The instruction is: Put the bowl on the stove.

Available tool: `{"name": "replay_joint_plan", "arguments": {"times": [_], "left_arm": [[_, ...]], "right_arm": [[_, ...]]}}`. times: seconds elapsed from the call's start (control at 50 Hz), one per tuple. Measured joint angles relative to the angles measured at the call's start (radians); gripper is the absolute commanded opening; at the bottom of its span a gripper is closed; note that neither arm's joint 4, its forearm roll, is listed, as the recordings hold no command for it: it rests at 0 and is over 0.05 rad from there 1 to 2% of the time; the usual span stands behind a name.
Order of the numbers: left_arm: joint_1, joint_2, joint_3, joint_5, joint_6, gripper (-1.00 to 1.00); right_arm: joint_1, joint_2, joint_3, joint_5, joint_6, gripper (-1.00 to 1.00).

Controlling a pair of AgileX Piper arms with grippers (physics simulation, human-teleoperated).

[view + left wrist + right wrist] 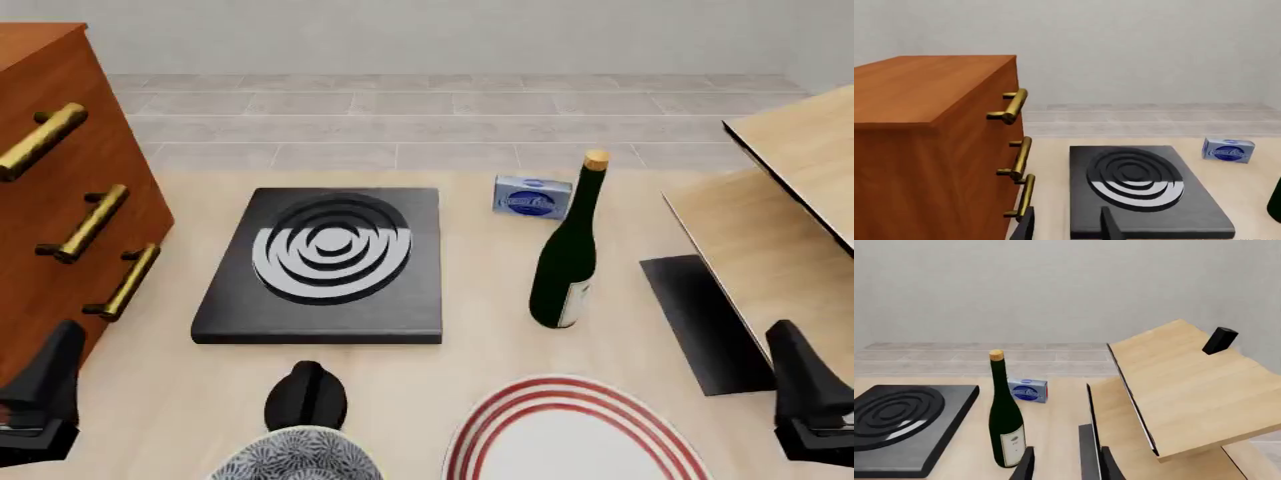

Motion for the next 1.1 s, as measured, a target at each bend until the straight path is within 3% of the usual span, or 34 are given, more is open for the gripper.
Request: {"name": "replay_joint_plan", "arguments": {"times": [0.68, 1.1], "left_arm": [[-0.038, 0.021, -0.015, 0.015, -0.008, 1.0], [-0.136, 0.222, -0.331, 0.218, -0.08, 1.0]], "right_arm": [[0.009, 0.0, -0.001, 0.008, 0.001, 1.0], [0.009, -0.002, 0.002, 0.007, 0.009, 1.0]]}}
